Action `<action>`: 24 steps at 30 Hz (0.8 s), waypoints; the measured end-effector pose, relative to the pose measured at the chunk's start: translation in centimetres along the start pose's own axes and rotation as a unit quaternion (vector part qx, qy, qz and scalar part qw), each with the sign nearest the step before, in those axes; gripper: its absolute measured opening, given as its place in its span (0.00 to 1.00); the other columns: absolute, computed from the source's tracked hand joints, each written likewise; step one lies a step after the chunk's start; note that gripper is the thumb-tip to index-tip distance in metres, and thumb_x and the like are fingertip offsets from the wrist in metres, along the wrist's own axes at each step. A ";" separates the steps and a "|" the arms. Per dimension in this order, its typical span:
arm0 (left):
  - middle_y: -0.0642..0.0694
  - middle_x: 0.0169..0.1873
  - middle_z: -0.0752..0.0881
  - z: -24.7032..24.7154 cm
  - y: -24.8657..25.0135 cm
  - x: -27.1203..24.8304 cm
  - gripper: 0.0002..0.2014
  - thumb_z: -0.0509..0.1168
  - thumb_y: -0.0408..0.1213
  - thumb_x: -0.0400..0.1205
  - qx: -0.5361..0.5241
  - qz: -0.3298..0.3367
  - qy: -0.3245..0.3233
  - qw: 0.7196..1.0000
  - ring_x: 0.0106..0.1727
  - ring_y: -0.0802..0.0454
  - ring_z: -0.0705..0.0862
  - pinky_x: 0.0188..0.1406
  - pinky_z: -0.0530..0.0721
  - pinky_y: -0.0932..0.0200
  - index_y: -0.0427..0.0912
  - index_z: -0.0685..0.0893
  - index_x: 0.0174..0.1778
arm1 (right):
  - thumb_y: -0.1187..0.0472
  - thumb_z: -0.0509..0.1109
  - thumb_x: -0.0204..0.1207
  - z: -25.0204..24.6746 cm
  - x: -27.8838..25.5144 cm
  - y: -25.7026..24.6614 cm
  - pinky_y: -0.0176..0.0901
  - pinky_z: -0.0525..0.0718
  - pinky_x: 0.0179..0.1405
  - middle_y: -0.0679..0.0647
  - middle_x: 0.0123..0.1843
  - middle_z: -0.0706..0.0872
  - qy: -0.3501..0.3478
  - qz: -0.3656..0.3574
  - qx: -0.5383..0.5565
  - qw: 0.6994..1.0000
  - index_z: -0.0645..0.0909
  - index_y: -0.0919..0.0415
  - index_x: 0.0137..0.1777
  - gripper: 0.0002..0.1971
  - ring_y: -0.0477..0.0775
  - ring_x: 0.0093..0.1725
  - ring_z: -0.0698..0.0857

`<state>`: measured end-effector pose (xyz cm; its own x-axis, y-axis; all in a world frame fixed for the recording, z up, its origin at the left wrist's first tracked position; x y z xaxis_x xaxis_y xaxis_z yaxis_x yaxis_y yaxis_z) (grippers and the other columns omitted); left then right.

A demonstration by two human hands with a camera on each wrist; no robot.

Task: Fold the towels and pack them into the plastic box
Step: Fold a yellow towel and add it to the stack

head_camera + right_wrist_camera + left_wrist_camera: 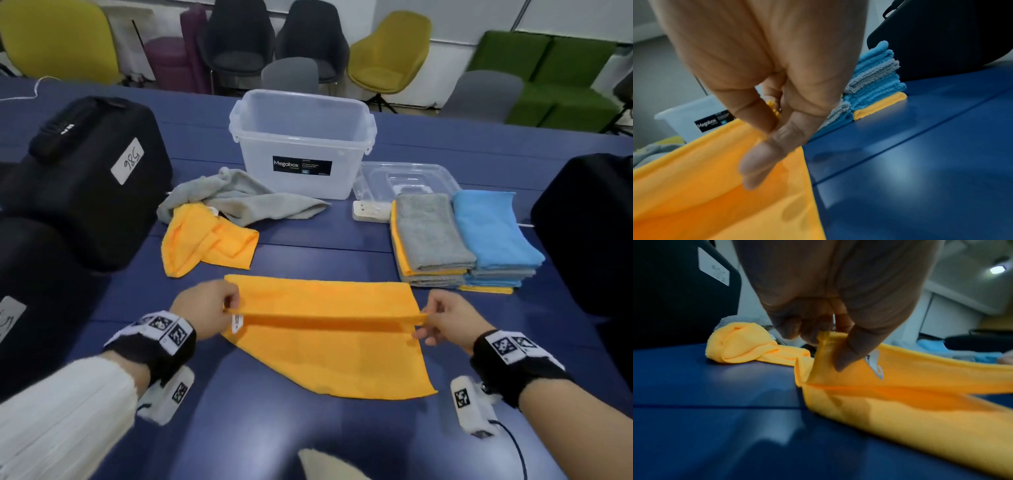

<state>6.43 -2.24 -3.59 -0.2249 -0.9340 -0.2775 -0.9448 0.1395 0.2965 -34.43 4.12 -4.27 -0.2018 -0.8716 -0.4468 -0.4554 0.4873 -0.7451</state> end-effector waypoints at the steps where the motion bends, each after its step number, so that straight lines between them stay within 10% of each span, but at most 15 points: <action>1: 0.56 0.36 0.78 0.9 -0.1 -0.2 0.10 0.66 0.34 0.71 0.018 0.013 -0.028 0.999 0.37 0.52 0.79 0.33 0.76 0.57 0.55 0.73 0.33 | 0.78 0.56 0.78 0.6 0.0 0.8 0.53 0.83 0.32 0.69 0.36 0.80 -0.019 0.013 -0.019 1.000 0.67 0.62 0.37 0.12 0.67 0.38 0.91; 5: 0.57 0.39 0.74 3.2 0.2 -0.6 0.12 0.63 0.30 0.71 0.031 0.079 -0.113 0.990 0.48 0.50 0.75 0.50 0.71 0.55 0.52 0.70 0.33 | 0.78 0.54 0.74 2.4 -0.1 3.0 0.52 0.84 0.35 0.62 0.40 0.78 -0.082 0.052 -0.082 0.992 0.66 0.59 0.37 0.12 0.63 0.41 0.92; 11: 0.44 0.52 0.84 3.9 0.9 0.0 0.13 0.65 0.35 0.76 -0.037 0.072 -0.124 0.989 0.48 0.43 0.81 0.45 0.78 0.52 0.53 0.67 0.34 | 0.75 0.55 0.68 1.3 -0.1 4.0 0.52 0.78 0.35 0.57 0.37 0.76 -0.025 0.020 -0.176 0.984 0.63 0.54 0.31 0.14 0.67 0.47 0.88; 17: 0.49 0.35 0.76 4.5 4.9 1.1 0.14 0.62 0.33 0.80 -0.034 0.072 -0.114 0.990 0.33 0.53 0.71 0.29 0.66 0.60 0.51 0.65 0.34 | 0.76 0.56 0.69 -1.4 -1.1 5.1 0.54 0.79 0.38 0.57 0.33 0.74 0.045 0.007 -0.218 0.975 0.64 0.57 0.33 0.12 0.65 0.39 0.81; 24: 0.47 0.47 0.73 5.6 8.7 2.2 0.09 0.63 0.38 0.82 0.079 0.081 -0.148 0.983 0.45 0.45 0.74 0.45 0.73 0.55 0.46 0.68 0.42 | 0.77 0.57 0.66 -2.9 -1.7 6.1 0.44 0.68 0.32 0.55 0.36 0.75 0.044 -0.015 -0.256 0.966 0.66 0.58 0.32 0.12 0.53 0.34 0.71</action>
<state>-3.57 -1.26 -6.74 -0.4122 -0.7627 -0.4983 -0.9111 0.3495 0.2185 -39.41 8.37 -6.62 -0.2438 -0.8973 -0.3681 -0.8265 0.3908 -0.4052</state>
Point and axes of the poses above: each hand's wrist, its own x-axis towards the middle knuckle, its own z-axis out of the palm, y = z × x, the point moved 4 cm from there along x, towards the middle knuckle
